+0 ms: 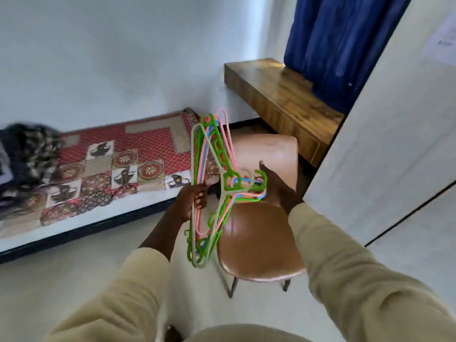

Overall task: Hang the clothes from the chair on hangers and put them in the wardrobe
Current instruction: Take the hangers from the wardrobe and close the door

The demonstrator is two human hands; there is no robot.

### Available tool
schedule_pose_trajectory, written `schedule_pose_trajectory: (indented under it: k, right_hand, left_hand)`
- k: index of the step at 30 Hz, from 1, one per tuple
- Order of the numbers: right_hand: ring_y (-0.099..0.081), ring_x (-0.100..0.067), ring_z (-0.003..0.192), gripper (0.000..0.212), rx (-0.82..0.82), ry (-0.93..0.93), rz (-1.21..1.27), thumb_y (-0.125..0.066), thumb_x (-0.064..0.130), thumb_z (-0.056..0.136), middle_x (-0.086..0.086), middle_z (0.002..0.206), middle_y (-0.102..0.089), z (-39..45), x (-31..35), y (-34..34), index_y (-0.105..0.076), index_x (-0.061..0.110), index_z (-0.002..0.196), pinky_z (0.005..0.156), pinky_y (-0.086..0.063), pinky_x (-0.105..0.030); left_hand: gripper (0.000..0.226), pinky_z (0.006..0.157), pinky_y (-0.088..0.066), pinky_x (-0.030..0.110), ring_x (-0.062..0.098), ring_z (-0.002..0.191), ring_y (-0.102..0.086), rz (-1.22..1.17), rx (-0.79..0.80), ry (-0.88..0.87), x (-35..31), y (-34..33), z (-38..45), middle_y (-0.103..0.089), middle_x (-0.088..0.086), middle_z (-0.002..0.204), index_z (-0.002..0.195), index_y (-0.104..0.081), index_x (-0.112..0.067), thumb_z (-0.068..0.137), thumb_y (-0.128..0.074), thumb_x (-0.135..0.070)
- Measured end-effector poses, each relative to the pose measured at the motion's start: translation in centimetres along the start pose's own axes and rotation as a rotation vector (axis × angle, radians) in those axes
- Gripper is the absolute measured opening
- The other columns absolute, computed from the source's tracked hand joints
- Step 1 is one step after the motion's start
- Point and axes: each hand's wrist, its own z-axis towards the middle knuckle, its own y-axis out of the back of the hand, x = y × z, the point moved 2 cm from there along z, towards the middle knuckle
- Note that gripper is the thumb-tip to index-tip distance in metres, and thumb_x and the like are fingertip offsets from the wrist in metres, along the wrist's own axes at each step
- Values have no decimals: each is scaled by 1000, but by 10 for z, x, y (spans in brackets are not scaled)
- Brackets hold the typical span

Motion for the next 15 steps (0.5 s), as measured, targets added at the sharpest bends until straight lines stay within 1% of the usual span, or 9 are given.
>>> schedule_pose_trajectory:
  k: [2,3,4,6,8,9,11,13,15]
  right_hand:
    - [-66,-33,91,68,-74,-33,36,-62,71,77,-17,102,-67,22,-11,-71,-68,9,105,81,-56,-38]
    - [-65,-28,77,55,-96,-33,42,-59,66,83,-12,87,-68,39,-19,-107,-67,13,95,67,-53,-30]
    - [-62,-24,70,47,-67,-41,52,-56,62,86,-7,78,-67,50,-26,-144,-67,17,90,61,-49,-27]
    - [-64,-25,76,50,26,-115,81,-52,62,87,-8,85,-69,69,-41,-221,-69,16,98,71,-51,-33]
    - [-66,-37,96,68,140,-146,170,-46,67,88,-18,112,-68,91,-52,-284,-67,9,118,90,-50,-49]
    - [-64,-40,103,75,196,-146,238,-45,69,87,-22,121,-65,99,-54,-314,-64,7,125,94,-48,-55]
    - [-59,-44,115,89,233,-163,328,-43,76,79,-24,131,-58,112,-58,-368,-59,7,133,98,-44,-61]
    - [-46,-47,129,100,281,-168,366,-44,82,73,-25,140,-51,127,-64,-408,-52,8,140,107,-33,-66]
    - [-48,-45,126,100,305,-172,405,-46,81,76,-24,140,-50,148,-69,-441,-49,7,142,106,-32,-66]
  left_hand:
    - [14,31,-21,17,4,30,-25,-89,-61,-11,-23,64,-12,-30,-8,45,82,-47,-12,95,-43,-7]
    - [20,31,-21,17,4,30,-26,-131,-108,-11,-36,98,-19,-30,-8,45,82,-48,-12,99,-38,-7]
    - [24,31,-22,16,4,30,-26,-152,-158,-13,-49,129,-27,-30,-8,45,80,-47,-12,101,-37,-8]
    - [31,30,-22,16,5,29,-25,-116,-284,-27,-76,189,-44,-28,-7,42,70,-42,-14,101,-42,-13]
    - [31,31,-22,15,5,29,-25,-52,-423,-64,-97,238,-57,-29,-7,42,69,-40,-15,98,-49,-11]
    - [29,32,-22,15,6,29,-26,-26,-497,-86,-107,262,-61,-30,-6,43,70,-41,-15,95,-54,-9]
    - [31,34,-24,15,8,29,-29,64,-666,-118,-125,306,-68,-34,-5,41,69,-43,-13,88,-65,-4]
    - [28,33,-27,16,9,28,-32,154,-822,-140,-139,338,-69,-37,-4,39,71,-47,-10,81,-72,-1]
    - [22,34,-30,18,12,27,-35,186,-934,-162,-152,366,-62,-40,-1,38,79,-55,-2,76,-76,-3]
